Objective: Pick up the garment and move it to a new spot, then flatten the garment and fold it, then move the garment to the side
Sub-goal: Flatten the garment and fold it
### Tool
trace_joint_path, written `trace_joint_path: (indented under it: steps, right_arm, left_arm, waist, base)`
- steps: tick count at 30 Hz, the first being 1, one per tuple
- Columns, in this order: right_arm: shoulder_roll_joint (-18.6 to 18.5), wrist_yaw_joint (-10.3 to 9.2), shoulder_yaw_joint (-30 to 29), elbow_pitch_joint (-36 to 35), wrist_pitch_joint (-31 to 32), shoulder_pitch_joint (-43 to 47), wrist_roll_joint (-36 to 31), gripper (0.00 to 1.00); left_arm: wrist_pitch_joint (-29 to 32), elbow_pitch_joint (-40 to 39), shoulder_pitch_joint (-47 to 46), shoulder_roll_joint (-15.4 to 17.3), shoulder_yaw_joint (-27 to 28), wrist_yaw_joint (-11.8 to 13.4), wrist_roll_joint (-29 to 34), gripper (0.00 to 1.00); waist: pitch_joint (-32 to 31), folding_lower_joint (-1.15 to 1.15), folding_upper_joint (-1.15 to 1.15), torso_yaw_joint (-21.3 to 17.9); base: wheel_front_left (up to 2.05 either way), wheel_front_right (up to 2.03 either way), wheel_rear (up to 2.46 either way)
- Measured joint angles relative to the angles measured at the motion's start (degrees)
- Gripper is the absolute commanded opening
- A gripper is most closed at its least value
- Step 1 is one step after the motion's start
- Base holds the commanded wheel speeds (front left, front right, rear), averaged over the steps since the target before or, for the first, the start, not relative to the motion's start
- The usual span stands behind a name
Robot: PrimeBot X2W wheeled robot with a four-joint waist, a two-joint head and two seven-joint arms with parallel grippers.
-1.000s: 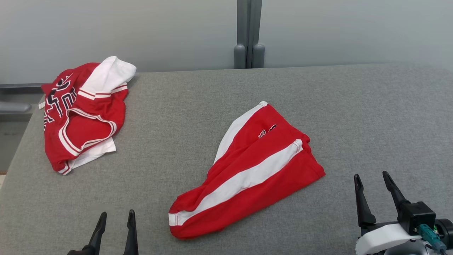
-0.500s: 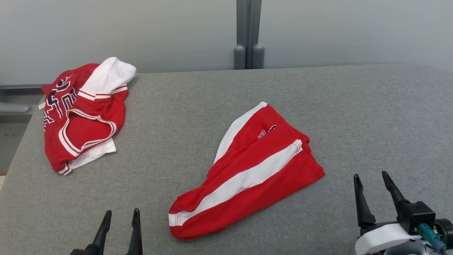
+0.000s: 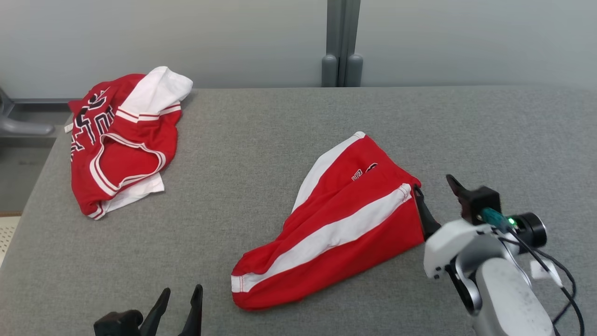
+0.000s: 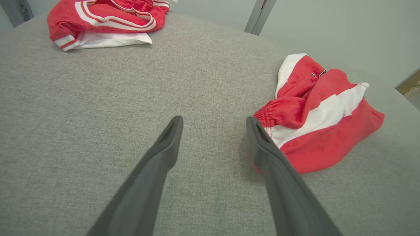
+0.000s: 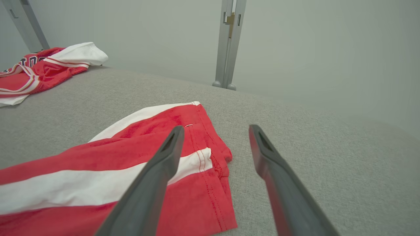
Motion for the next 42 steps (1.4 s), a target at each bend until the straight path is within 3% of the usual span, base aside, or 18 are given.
trace_joint_path:
  steps: [5, 10, 23, 42]
  right_arm:
    - [-0.2, 0.01, 3.4, 8.1, 12.9, -8.6, -1.8, 1.00]
    - [-1.5, 0.00, 4.6, 13.8, 18.6, -13.4, -2.2, 1.00]
    - [-4.4, 0.00, 6.8, 18.0, 22.9, -17.2, 1.7, 1.00]
    - [-6.3, 0.00, 10.6, 15.3, 23.6, -17.1, 5.5, 1.00]
  left_arm:
    - [10.2, -5.4, -1.7, 0.4, -3.1, 0.0, -7.6, 1.00]
    - [15.4, -7.8, -3.4, 0.5, -6.6, 0.0, -12.0, 1.00]
    - [18.7, -8.3, -7.4, 2.2, -11.1, 0.0, -15.7, 1.00]
    - [19.6, -6.6, -7.5, 3.5, -12.6, 0.0, -19.1, 1.00]
  waist:
    - [1.1, 0.00, 0.00, 1.6]
    - [2.5, 0.00, 0.00, 3.6]
    - [7.1, 0.00, 0.00, 5.9]
    - [7.6, 0.00, 0.00, 4.3]
  base:
    - [0.00, 0.00, 0.00]
    - [0.00, 0.00, 0.00]
    - [0.00, 0.00, 0.00]
    - [0.00, 0.00, 0.00]
